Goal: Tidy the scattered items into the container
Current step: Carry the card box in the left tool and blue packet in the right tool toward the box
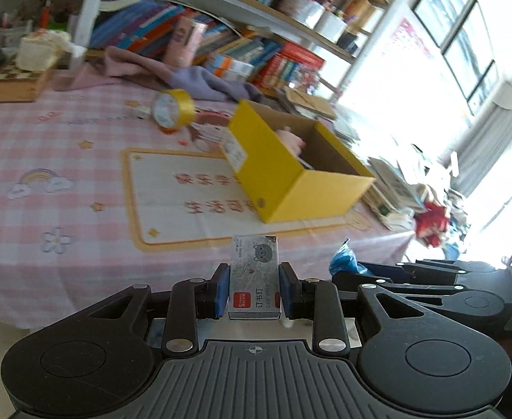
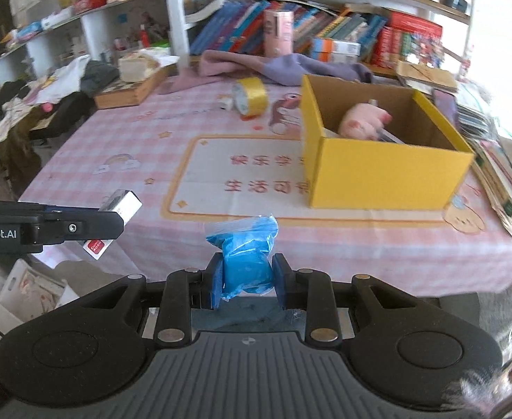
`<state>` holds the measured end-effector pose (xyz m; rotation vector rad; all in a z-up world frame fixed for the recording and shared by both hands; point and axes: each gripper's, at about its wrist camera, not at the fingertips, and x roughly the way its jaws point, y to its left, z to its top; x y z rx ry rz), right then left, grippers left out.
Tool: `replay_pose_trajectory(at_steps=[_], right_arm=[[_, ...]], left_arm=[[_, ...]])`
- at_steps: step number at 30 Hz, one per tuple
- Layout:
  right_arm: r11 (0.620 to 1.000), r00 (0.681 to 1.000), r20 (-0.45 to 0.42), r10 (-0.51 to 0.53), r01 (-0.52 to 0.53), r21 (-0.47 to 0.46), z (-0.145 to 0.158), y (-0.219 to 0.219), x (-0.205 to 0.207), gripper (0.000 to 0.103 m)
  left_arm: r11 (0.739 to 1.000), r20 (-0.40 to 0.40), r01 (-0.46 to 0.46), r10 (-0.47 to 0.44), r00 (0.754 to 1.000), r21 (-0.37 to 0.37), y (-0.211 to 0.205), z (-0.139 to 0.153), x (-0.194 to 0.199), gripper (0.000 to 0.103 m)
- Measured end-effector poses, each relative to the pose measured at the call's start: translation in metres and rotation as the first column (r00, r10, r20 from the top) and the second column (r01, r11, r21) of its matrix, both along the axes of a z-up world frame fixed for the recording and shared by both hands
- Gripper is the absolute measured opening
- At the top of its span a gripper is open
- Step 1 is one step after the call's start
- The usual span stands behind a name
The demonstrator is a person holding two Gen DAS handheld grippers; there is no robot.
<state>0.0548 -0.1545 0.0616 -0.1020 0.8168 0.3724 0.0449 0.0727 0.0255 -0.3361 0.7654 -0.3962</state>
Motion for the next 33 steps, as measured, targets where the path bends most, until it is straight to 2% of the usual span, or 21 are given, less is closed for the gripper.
replay_pose_trajectory(at_steps=[11, 18, 29, 33], right_arm=[[0.993, 0.993, -0.015, -0.119, 0.119, -0.004, -0.002, -0.035, -0.013, 0.027], [0.982, 0.982, -0.024, -0.190, 0.190, -0.008, -0.002, -0.060, -0.019, 0.027], [0.957, 0.956, -0.034, -0.291, 0.291, -0.016, -0.003, -0.097, -0.008, 0.027], [0.957, 0.956, -0.033, -0.290, 0.290, -0.014, -0.002, -0.102, 0.005, 0.027]], left_arm=[[0.994, -0.014, 0.113, -0.113, 0.993, -0.003, -0.034, -0.002, 0.011, 0.028], [0.978, -0.025, 0.209, -0.210, 0.977, -0.019, -0.062, -0.004, 0.022, 0.028], [0.945, -0.018, 0.328, -0.328, 0.945, -0.014, -0.105, -0.005, 0.049, 0.028], [0.945, -0.010, 0.327, -0.328, 0.945, -0.012, -0.111, -0.002, 0.062, 0.028]])
